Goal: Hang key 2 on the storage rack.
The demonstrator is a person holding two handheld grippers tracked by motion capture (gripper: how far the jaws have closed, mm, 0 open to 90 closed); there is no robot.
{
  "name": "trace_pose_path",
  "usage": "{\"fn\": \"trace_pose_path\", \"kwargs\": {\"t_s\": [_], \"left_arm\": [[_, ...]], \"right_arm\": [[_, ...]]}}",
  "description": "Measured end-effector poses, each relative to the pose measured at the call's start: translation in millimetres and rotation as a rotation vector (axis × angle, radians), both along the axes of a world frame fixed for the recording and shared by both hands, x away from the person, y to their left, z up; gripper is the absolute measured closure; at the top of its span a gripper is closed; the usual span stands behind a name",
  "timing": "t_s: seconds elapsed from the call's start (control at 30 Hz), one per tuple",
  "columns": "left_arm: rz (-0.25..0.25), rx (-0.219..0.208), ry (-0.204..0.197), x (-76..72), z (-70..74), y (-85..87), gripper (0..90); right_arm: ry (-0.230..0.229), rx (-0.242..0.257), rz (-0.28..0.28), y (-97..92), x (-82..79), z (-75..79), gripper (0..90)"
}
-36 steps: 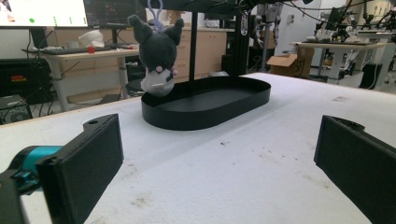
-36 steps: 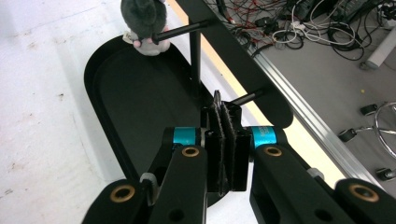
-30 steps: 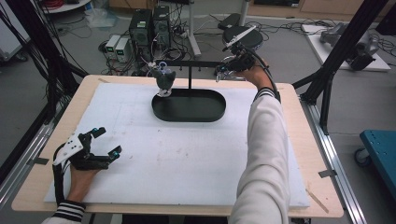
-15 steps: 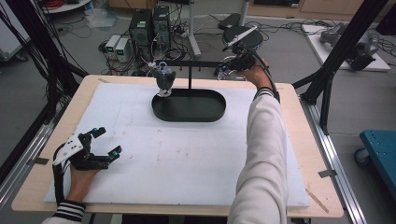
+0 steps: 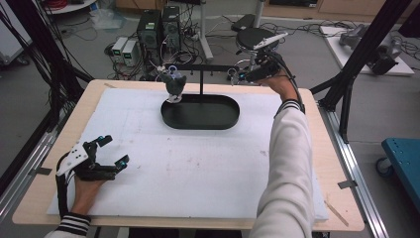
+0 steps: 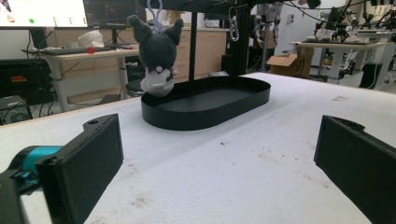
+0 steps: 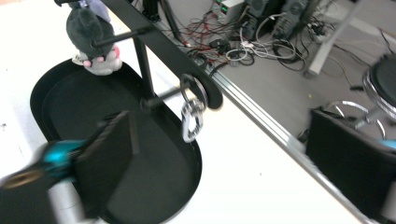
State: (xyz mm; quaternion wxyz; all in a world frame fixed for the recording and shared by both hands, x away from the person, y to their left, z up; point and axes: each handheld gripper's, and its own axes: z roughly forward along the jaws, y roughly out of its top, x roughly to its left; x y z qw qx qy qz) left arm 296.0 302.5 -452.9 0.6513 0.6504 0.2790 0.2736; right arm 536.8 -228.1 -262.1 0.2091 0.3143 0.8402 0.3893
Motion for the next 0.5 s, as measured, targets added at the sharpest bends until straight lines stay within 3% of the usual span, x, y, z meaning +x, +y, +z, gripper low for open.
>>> {"fn": "trace_pose_path", "kwargs": {"t_s": [0.1,0.13,0.33,0.5], "left_arm": [[0.001,-0.001,-0.001,0.2,0.0,0.3,1.7],[0.001,-0.001,0.000,0.1,0.0,0.1,1.7],[0.000,-0.001,0.002,0.1,0.0,0.3,1.7],[0.002,-0.010,0.004,0.4,-0.1,0.6,1.7]], "right_arm": [[-0.005,0.081,-0.005,-10.4,-15.8,1.7,0.6],[0.000,0.087,-0.008,-11.8,-20.7,3.0,0.6],[-0.076,0.145,0.050,-17.2,-61.0,7.8,0.6],[-0.129,0.192,0.044,-26.1,-99.6,3.4,0.6]]}}
